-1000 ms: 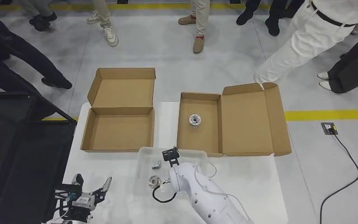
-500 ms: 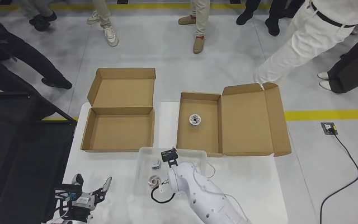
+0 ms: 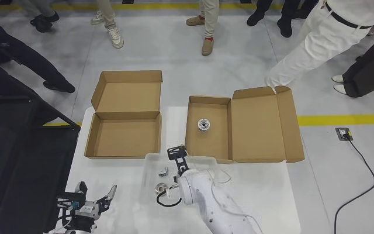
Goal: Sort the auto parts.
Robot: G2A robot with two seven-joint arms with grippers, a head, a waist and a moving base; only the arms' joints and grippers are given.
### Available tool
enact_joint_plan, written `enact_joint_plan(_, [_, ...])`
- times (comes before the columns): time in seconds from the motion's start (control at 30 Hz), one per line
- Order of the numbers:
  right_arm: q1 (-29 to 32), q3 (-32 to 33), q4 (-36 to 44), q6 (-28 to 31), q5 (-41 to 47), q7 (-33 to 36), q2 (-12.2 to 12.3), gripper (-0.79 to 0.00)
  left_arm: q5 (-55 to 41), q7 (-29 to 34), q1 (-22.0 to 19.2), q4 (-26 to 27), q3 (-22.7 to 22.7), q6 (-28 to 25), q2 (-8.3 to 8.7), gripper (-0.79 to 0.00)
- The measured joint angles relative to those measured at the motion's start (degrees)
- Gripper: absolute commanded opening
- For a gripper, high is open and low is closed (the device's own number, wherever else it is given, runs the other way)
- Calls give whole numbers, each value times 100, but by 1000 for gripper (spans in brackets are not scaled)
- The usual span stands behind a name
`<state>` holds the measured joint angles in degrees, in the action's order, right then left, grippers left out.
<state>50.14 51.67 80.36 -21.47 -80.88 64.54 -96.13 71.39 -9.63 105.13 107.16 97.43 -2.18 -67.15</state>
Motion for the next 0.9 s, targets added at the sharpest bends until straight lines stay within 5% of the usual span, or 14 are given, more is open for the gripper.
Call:
enact_joint_plan(0.17, [858,286,1517,174,-684,-561,171,-785,0,0,0,0,0,0,0,0])
enact_joint_plan(0.33, [1304,583,2085,256,-799,-1496,235,-785,0,0,0,0,0,0,0,0])
enact_joint_plan(0.57, [1227,903,1662,99,-577,-2775,215,-785,0,0,0,0,0,0,0,0])
enact_joint_plan(0.9, [203,1108,-8,6,-46,-3180,87,-785,0,0,0,0,0,0,0,0])
